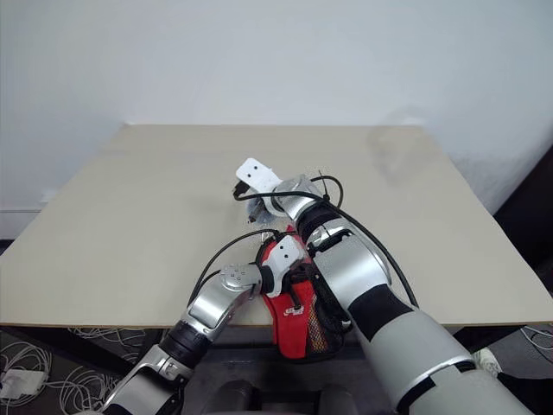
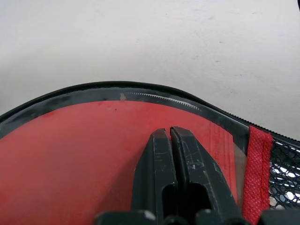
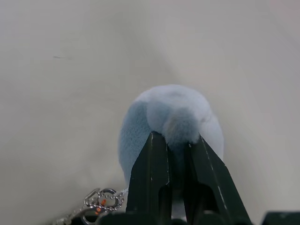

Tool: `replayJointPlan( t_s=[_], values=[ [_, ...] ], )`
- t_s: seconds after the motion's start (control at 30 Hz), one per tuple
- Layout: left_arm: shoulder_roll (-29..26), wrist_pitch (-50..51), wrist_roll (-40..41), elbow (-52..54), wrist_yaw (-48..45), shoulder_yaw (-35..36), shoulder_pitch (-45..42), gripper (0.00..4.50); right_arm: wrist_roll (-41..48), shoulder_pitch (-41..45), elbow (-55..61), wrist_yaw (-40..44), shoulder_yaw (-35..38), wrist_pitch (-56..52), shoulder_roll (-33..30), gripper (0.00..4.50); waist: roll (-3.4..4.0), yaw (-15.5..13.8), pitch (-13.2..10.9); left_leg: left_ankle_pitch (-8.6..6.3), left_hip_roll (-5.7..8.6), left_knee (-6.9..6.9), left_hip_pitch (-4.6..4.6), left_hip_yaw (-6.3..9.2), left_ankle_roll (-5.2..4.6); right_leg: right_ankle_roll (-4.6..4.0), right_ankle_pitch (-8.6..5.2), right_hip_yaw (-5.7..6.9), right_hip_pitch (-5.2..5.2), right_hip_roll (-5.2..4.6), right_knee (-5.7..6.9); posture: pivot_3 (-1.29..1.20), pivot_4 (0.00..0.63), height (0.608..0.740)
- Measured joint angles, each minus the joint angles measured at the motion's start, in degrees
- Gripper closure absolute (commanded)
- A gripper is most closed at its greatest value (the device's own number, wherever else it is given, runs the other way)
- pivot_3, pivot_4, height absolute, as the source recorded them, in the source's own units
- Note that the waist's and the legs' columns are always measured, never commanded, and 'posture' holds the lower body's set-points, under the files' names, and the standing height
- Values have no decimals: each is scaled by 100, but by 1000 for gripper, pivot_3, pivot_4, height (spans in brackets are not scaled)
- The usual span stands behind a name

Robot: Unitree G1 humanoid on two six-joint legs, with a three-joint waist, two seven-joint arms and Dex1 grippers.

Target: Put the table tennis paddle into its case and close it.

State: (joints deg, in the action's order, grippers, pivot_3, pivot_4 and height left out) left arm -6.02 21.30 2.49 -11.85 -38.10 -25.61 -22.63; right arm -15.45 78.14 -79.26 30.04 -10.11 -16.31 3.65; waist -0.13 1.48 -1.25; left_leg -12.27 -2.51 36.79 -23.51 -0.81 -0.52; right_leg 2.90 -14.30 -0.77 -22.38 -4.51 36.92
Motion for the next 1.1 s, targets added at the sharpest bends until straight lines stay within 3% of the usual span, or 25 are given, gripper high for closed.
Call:
replayJointPlan(
  t_s=[0.3,1.1],
  values=[
    [-3,-40,-1,-3,-43,0,7,4500,-31,-40,-2,-35,-7,32,-184,4488,0,-1,0,0,0,0,0,1,0,0,0,0,1,0,-1,0,0,740],
    [-29,-239,0,-52,-204,3,36,4500,-20,-561,17,639,106,35,-1820,4488,18,-1,3,1,1,0,2,-3,-3,0,0,-5,6,0,-4,0,0,740]
  ],
)
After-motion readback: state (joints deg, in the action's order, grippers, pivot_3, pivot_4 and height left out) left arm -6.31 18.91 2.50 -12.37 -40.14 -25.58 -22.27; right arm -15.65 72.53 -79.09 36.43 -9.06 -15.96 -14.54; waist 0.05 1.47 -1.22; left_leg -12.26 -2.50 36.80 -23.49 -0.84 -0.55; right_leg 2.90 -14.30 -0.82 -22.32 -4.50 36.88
